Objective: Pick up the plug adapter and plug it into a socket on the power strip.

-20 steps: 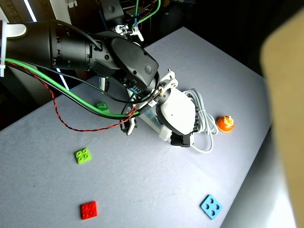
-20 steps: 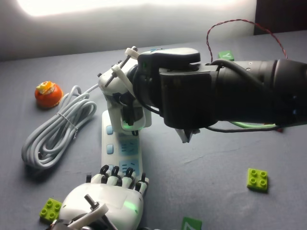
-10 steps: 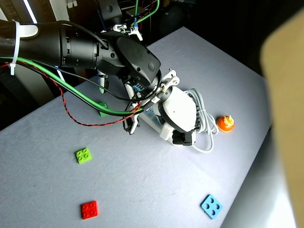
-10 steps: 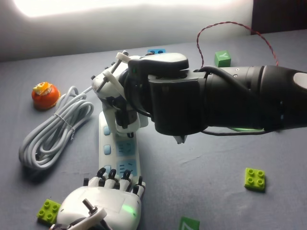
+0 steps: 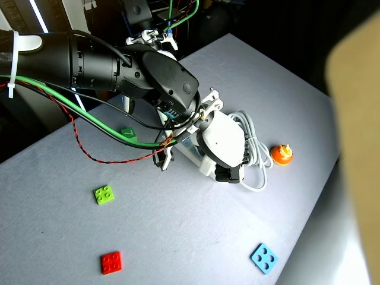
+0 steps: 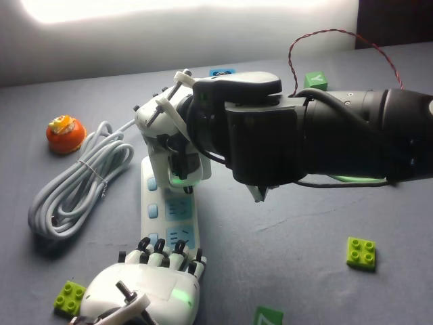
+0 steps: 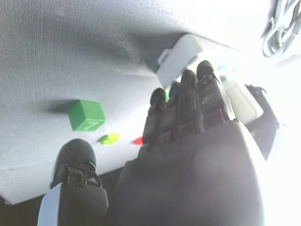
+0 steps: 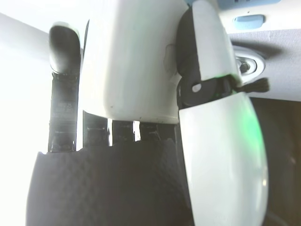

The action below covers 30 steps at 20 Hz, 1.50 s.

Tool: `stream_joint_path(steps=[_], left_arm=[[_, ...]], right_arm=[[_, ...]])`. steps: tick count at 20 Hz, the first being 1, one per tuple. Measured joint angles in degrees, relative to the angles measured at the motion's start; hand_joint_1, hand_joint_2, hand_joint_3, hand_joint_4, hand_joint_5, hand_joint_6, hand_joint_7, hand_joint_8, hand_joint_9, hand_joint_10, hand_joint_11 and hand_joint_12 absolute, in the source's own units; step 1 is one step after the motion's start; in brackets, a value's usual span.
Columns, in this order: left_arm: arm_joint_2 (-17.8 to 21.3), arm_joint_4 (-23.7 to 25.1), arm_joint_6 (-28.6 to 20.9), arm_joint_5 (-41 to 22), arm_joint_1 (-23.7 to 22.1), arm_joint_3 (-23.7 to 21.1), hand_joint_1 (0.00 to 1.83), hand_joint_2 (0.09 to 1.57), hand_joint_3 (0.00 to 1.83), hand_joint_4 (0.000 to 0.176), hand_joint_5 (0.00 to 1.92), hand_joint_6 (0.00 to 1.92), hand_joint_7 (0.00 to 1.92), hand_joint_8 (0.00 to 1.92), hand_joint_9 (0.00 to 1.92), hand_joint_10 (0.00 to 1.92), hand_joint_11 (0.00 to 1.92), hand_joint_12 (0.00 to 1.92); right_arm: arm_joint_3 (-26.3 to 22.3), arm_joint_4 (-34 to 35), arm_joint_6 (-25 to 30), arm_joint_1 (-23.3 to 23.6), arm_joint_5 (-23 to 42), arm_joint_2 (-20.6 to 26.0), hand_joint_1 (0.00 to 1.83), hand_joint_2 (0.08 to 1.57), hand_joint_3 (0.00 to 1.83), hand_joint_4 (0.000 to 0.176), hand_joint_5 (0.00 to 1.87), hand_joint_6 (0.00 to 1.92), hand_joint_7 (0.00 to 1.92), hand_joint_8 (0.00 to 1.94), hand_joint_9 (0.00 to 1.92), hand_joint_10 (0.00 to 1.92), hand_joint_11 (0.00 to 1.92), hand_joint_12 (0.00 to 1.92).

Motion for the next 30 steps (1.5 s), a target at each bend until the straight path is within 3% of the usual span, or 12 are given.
stream_joint_path(steps=[4,6,7,8,10,12,16,18,21,26,30], left_arm=[[0.0,0.0,0.0,0.0,0.0,0.0,0.00,1.20,0.00,0.000,0.04,0.01,0.02,0.00,0.00,0.00,0.02,0.01],[0.0,0.1,0.0,-0.1,0.2,-0.2,0.00,1.21,0.00,0.000,0.03,0.00,0.01,0.00,0.00,0.00,0.00,0.00],[0.0,0.3,0.0,-0.2,0.3,-0.2,0.00,1.20,0.00,0.000,0.05,0.01,0.03,0.01,0.01,0.00,0.02,0.01],[0.0,0.2,0.0,-0.1,0.3,-0.2,0.00,1.21,0.00,0.000,0.04,0.01,0.04,0.01,0.01,0.00,0.01,0.01],[0.0,0.7,-0.1,-0.2,0.7,-0.2,0.00,1.20,0.00,0.000,0.03,0.00,0.03,0.01,0.02,0.00,0.00,0.00],[0.0,0.7,0.0,-0.2,0.6,-0.2,0.00,1.21,0.00,0.000,0.05,0.01,0.05,0.01,0.03,0.01,0.02,0.01],[0.0,-0.3,-0.1,0.3,-0.7,0.4,0.00,1.22,0.00,0.000,0.04,0.00,0.04,0.00,0.01,0.00,0.00,0.00],[0.0,-0.3,0.0,0.7,-0.9,0.7,0.00,1.21,0.00,0.000,0.06,0.01,0.05,0.01,0.02,0.01,0.01,0.01],[0.0,-0.6,1.0,1.2,-1.6,1.2,0.00,1.22,0.00,0.000,0.07,0.01,0.07,0.01,0.03,0.01,0.02,0.01],[0.0,-0.6,1.0,1.7,-1.6,1.4,0.00,1.22,0.00,0.000,0.03,0.00,0.03,0.00,0.00,0.00,0.00,0.00],[0.0,-0.7,1.1,1.8,-1.6,1.2,0.00,1.23,0.00,0.000,0.01,0.00,0.01,0.00,0.00,0.00,0.00,0.00]], right_arm=[[-0.2,0.0,0.0,0.0,-0.6,0.5,1.18,1.19,0.00,0.006,0.80,1.20,0.88,1.21,0.74,1.10,0.55,1.62],[-0.2,0.2,0.0,0.0,-0.8,0.7,1.17,1.20,0.00,0.000,0.74,1.29,0.88,1.21,0.70,1.02,0.53,1.60],[-0.2,0.2,0.0,0.0,-1.0,0.8,1.04,1.15,0.00,0.000,0.67,0.68,0.75,0.73,0.65,0.95,0.47,1.57],[-0.2,0.2,0.0,0.0,-1.0,1.0,1.00,1.12,0.00,0.000,0.67,0.35,0.73,0.44,0.60,0.89,0.43,1.57],[-0.3,1.0,0.3,0.0,-1.5,1.2,0.97,1.07,0.00,0.000,0.72,0.08,0.78,0.15,0.65,0.70,0.45,1.49],[-0.3,1.0,0.2,-0.1,-1.9,1.2,0.91,1.05,0.00,0.000,0.63,0.00,0.75,0.03,0.64,0.56,0.42,1.39],[-0.3,1.1,0.2,0.0,-2.8,1.4,0.81,1.07,0.00,0.000,0.50,0.00,0.57,0.00,0.61,0.11,0.28,1.13],[-0.3,1.3,0.2,0.1,-2.9,1.5,0.79,1.04,0.00,0.000,0.43,0.00,0.44,0.00,0.48,0.02,0.13,1.06],[-1.1,1.5,0.3,0.9,-3.7,2.9,0.70,1.01,0.00,0.000,0.31,0.00,0.30,0.00,0.33,0.00,0.01,1.03],[-6.1,1.1,0.3,3.1,-4.7,8.0,0.61,0.95,0.00,0.000,0.15,0.00,0.16,0.00,0.18,0.00,0.00,0.74],[-13.8,1.2,0.3,6.0,-5.9,16.2,0.61,0.94,0.00,0.000,0.14,0.00,0.16,0.00,0.16,0.01,0.00,0.62]])
